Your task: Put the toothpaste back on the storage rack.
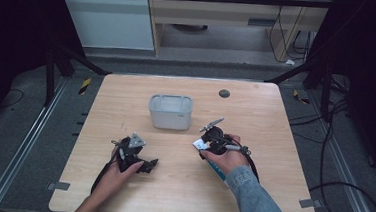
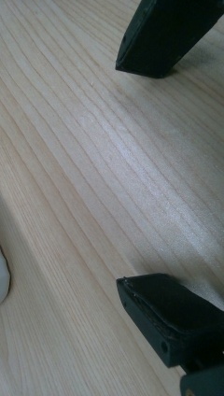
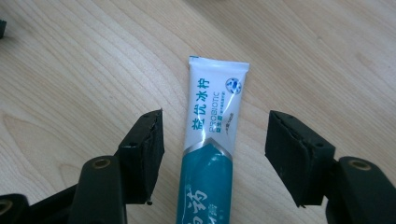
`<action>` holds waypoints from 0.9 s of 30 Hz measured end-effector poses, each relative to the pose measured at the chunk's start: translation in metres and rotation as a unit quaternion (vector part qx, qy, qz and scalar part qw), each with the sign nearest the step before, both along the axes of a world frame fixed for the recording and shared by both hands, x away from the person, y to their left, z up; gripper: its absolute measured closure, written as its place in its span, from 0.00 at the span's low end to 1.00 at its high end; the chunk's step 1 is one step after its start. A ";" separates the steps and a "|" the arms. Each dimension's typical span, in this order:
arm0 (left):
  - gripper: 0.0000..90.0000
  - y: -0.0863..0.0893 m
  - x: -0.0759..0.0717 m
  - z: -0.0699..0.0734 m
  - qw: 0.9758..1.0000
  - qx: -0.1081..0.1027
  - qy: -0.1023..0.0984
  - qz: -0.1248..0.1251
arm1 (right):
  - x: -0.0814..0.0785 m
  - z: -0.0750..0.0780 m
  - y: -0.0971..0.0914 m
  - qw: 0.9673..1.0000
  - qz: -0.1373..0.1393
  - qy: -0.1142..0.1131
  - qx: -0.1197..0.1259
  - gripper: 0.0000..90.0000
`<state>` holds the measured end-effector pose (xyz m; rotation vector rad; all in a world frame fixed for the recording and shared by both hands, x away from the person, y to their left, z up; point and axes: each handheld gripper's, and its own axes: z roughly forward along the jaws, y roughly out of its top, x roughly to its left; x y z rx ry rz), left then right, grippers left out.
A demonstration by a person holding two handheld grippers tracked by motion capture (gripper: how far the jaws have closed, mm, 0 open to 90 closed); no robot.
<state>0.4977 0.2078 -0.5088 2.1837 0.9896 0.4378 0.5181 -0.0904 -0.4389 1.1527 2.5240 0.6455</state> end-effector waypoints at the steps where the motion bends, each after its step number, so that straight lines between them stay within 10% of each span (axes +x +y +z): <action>1: 0.00 0.000 0.000 0.000 1.000 0.000 0.000 0.000 | 0.000 0.000 0.000 1.000 0.000 0.000 0.000 0.42; 27: 0.00 0.000 0.000 0.000 1.000 -0.001 0.000 0.000 | 0.008 -0.019 0.001 0.999 -0.008 0.036 -0.006 0.45</action>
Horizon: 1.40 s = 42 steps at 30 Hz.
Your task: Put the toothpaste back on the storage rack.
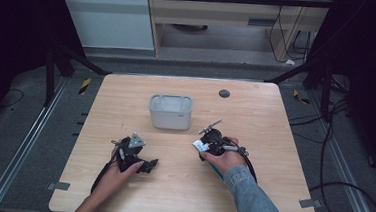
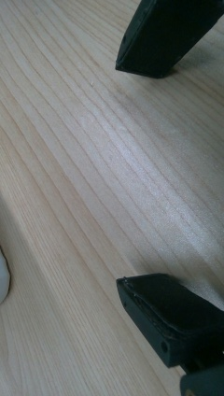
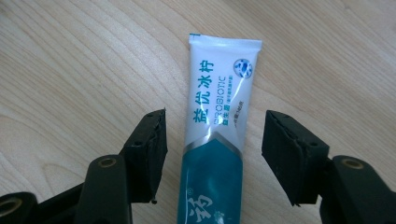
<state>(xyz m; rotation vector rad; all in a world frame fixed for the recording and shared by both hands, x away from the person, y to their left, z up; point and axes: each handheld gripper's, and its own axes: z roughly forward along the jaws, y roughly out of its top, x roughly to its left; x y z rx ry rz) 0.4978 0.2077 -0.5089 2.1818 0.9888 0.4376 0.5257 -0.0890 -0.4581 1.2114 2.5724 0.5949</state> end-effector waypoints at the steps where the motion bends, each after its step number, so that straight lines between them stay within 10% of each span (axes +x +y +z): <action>1: 0.00 0.000 0.000 0.000 1.000 0.000 0.000 0.000 | 0.000 -0.001 0.000 1.000 -0.001 0.002 0.001 0.46; 42: 0.00 0.000 0.001 0.000 1.000 0.000 0.000 -0.003 | 0.013 -0.014 -0.002 0.999 -0.008 0.046 -0.006 0.68</action>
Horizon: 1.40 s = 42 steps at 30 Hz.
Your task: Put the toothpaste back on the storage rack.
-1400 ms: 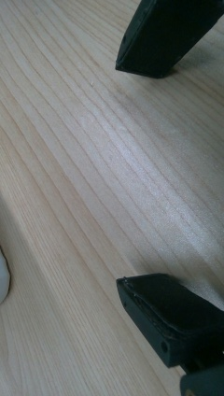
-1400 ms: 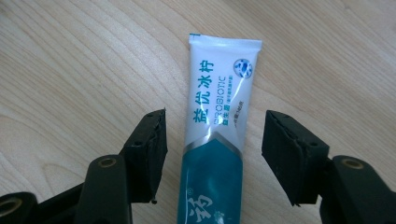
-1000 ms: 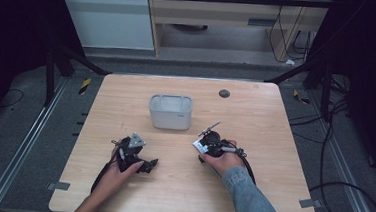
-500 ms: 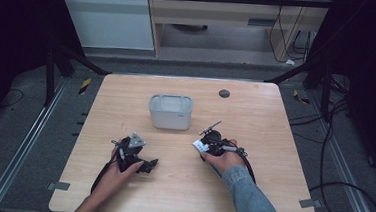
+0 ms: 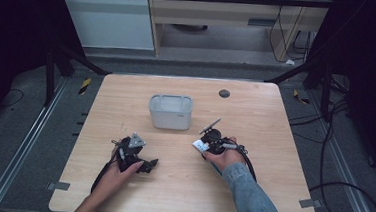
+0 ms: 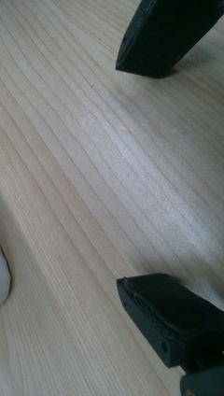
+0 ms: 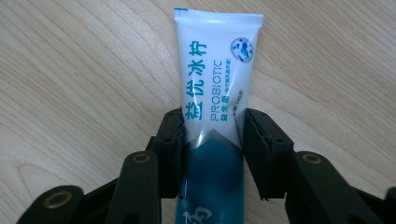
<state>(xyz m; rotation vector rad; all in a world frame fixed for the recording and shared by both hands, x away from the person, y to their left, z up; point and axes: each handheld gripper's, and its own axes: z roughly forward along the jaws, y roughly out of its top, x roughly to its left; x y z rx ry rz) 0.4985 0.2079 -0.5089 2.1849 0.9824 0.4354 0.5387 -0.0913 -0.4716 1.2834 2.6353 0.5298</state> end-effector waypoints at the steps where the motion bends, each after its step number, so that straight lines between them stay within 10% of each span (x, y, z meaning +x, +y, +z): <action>1: 0.00 0.000 0.000 0.000 1.000 0.000 0.000 0.000 | 0.000 0.000 -0.001 1.000 -0.002 0.002 0.003 0.69; 42: 0.00 0.000 0.000 0.000 1.000 0.000 0.000 -0.001 | -0.004 0.018 -0.004 1.000 -0.009 -0.027 0.006 0.89</action>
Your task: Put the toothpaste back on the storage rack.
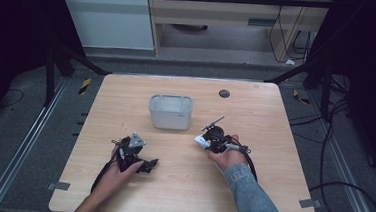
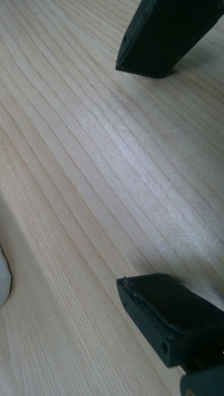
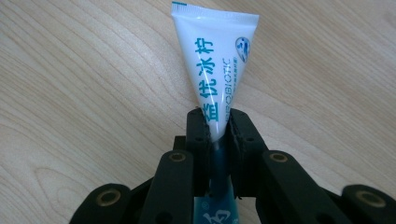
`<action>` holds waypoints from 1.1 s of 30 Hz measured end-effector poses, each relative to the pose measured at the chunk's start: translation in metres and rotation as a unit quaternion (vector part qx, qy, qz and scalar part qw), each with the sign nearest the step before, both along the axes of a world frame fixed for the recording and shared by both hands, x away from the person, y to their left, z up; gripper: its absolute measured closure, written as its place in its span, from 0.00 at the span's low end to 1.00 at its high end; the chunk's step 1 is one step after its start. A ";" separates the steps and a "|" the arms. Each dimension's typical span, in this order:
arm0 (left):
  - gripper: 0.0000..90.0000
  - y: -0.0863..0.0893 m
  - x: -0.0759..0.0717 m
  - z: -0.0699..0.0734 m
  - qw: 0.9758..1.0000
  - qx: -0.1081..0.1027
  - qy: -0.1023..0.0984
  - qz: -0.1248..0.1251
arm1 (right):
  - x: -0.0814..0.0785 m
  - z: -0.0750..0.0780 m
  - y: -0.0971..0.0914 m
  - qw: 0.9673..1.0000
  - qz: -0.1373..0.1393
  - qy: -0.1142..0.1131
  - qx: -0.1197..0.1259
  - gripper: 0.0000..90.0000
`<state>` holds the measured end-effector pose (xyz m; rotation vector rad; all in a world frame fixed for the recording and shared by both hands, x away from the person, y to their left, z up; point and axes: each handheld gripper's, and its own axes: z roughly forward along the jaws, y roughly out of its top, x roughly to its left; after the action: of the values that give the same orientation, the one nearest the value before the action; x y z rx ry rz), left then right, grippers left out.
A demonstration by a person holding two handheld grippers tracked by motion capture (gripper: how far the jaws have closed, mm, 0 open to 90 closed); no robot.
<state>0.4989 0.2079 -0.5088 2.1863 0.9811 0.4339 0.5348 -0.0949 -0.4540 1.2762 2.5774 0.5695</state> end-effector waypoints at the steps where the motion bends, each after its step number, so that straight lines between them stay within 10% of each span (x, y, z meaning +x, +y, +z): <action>1: 0.00 0.000 0.000 0.000 1.000 0.001 0.000 -0.001 | 0.000 0.001 0.000 1.000 -0.001 -0.002 -0.002 0.89; 21: 0.00 0.000 0.000 0.000 1.000 0.001 0.000 -0.001 | -0.004 0.067 -0.023 0.997 -0.019 -0.077 0.000 0.89; 33: 0.00 0.000 0.000 0.000 1.000 0.001 0.000 0.000 | 0.004 0.092 -0.029 0.985 -0.040 -0.150 0.071 0.89</action>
<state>0.4990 0.2080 -0.5088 2.1877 0.9805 0.4345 0.5390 -0.1240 -0.3620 1.2235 2.2634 0.8697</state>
